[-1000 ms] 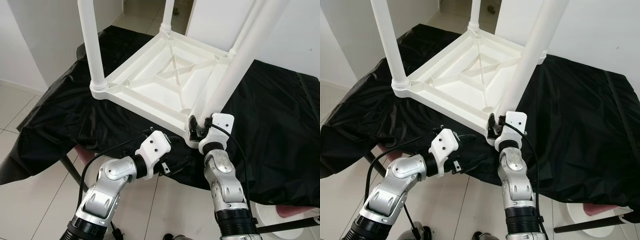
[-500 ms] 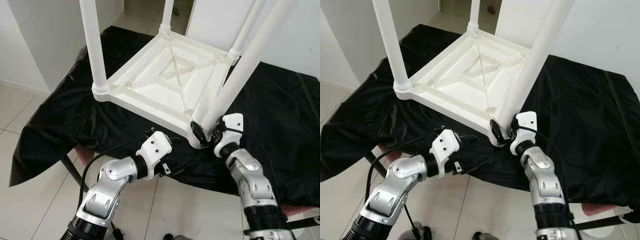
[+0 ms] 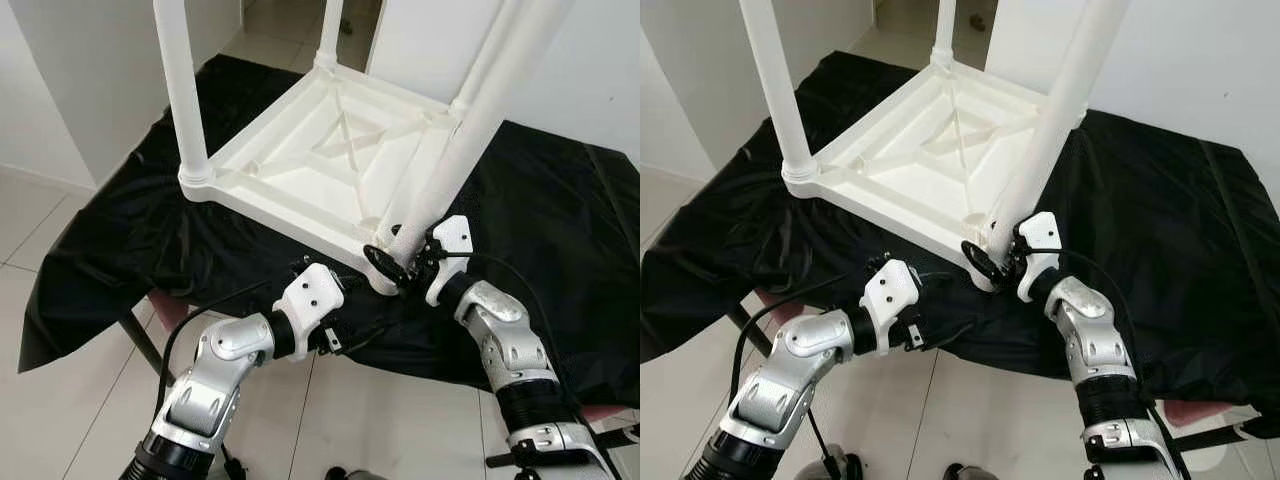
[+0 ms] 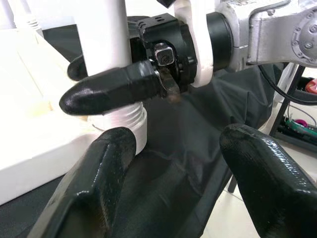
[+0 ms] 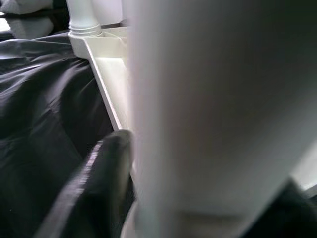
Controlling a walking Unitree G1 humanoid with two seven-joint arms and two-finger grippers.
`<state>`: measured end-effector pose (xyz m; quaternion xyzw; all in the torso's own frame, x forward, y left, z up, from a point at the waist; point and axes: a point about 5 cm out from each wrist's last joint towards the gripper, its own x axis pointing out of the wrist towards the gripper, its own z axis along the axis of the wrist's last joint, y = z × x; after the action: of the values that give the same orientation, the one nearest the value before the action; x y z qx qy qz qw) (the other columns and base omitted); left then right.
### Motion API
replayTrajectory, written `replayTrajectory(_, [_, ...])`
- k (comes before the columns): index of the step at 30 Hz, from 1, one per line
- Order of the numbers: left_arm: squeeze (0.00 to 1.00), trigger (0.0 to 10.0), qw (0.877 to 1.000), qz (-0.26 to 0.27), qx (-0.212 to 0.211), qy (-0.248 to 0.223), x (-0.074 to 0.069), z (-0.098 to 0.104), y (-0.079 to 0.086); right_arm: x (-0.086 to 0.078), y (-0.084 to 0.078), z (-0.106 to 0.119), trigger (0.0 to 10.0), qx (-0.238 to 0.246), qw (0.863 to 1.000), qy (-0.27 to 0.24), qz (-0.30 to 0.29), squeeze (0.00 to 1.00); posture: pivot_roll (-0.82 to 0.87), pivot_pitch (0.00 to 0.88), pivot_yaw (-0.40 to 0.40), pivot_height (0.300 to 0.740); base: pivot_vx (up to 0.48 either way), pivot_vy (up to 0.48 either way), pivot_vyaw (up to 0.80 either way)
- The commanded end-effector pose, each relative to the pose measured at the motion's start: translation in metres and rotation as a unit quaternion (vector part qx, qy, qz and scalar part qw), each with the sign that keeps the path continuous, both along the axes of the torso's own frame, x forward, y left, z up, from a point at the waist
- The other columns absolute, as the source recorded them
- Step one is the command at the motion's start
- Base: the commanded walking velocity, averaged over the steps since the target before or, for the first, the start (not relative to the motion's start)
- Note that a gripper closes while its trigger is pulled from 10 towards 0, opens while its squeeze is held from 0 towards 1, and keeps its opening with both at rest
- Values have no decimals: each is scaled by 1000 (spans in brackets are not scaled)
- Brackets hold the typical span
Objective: Building children table
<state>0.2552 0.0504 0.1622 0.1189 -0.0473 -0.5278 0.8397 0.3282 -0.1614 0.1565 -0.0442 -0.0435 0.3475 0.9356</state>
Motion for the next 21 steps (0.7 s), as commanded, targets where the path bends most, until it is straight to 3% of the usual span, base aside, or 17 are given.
replayTrajectory(1, [0,10000,999,34,-8,-9,2,2,1,-1,2,-8,0,-7,1000,16,25,0,134,107,-85,740,0,0,0])
replayTrajectory(14, [0,10000,999,34,-8,-7,2,2,2,-2,-10,-17,0,18,999,35,-13,0,127,119,-75,740,0,0,0])
replayTrajectory(17, [0,10000,1000,29,-8,-6,2,2,0,-2,-12,-24,0,16,996,40,-72,0,109,123,-65,740,0,0,0])
replayTrajectory(19, [0,10000,1000,29,-8,-6,2,2,0,-2,-12,-24,0,16,996,40,-72,0,109,123,-65,740,0,0,0])
replayTrajectory(20, [0,10000,1000,26,-8,-4,1,1,-1,-3,-9,-26,0,24,991,41,-125,0,101,129,-65,740,0,0,0])
replayTrajectory(21, [0,10000,1000,26,-8,-4,1,1,-1,-3,-9,-26,0,24,991,41,-125,0,101,129,-65,740,0,0,0])
